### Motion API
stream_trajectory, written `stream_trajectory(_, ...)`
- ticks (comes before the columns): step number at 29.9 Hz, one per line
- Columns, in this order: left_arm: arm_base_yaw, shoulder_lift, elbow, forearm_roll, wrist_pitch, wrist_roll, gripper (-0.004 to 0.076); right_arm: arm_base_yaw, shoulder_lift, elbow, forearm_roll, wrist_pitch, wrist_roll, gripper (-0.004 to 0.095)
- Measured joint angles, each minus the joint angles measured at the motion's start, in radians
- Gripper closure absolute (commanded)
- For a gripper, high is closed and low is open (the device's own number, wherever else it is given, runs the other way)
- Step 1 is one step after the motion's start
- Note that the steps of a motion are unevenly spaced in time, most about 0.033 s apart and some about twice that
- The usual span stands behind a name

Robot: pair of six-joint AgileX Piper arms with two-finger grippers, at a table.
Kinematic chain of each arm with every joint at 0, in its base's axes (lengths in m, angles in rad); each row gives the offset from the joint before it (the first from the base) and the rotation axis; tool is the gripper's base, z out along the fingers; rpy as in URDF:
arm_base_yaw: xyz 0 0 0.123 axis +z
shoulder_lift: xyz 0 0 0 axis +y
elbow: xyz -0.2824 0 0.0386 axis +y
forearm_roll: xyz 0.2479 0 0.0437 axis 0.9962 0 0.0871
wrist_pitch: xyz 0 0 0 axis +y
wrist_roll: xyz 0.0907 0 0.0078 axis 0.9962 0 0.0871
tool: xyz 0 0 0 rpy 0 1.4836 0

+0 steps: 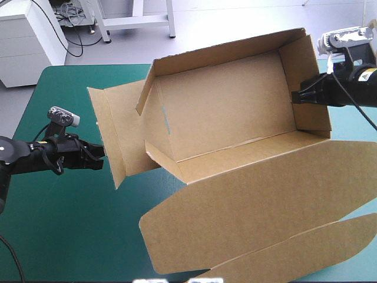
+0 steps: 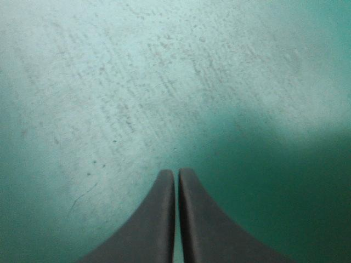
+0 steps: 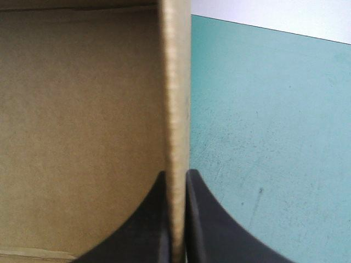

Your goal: Fold the box

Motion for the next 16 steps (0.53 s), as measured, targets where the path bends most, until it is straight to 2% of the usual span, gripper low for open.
stream_trajectory(8,0.02,0.073,0.002,-0.264,0.125,0.142,0.0707,-0.048,0.005,0.003,0.032,0.0,-0.029,0.0928)
stream_trajectory(16,0.037,0.147,0.002,-0.484,0.128,0.184,0.0708,-0.091,0.005,0.003,0.078,0.0,-0.06,0.0928)
